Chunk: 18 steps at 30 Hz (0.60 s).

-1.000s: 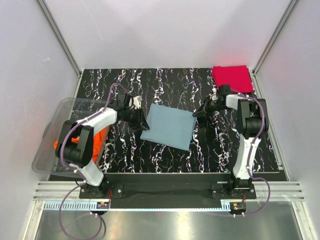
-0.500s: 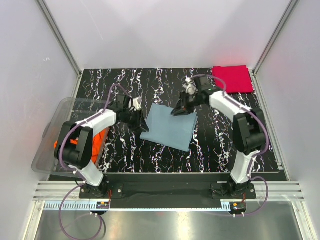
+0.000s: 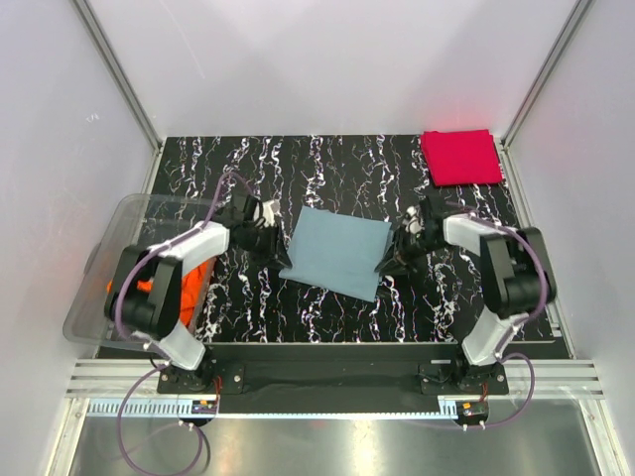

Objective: Fold and stack the t-shirts
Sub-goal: Neatly place the folded tshirt to the corner

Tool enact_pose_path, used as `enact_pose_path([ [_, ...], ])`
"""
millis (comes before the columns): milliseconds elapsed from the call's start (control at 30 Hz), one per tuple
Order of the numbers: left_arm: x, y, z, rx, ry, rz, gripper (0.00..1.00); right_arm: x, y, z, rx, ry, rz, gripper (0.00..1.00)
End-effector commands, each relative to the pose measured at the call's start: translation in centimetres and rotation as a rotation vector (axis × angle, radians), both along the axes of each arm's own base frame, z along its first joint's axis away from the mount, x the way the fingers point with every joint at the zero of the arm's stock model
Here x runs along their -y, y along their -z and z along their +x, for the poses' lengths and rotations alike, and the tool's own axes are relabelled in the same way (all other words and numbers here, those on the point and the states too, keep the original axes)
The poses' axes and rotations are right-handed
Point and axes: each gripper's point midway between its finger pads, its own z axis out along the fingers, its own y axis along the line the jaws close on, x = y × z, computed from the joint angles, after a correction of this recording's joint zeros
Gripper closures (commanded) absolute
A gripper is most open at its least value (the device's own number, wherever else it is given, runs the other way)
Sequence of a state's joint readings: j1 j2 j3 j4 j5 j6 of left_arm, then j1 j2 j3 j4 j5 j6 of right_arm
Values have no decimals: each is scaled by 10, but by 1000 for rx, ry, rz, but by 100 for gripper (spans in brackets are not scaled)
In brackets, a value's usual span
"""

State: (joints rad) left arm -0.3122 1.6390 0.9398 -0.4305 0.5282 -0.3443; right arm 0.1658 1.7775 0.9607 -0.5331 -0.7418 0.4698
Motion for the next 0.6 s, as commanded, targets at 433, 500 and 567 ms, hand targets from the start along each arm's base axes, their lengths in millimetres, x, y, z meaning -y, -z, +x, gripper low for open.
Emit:
enact_pose_path([
  [433, 13, 35, 0, 47, 41, 17, 67, -63, -6, 12, 80, -94, 91, 64],
  [500, 5, 33, 0, 62, 33, 54, 68, -50, 2, 8, 62, -70, 73, 64],
  [567, 0, 18, 4, 123, 20, 71, 67, -32, 0, 0, 68, -38, 55, 63],
])
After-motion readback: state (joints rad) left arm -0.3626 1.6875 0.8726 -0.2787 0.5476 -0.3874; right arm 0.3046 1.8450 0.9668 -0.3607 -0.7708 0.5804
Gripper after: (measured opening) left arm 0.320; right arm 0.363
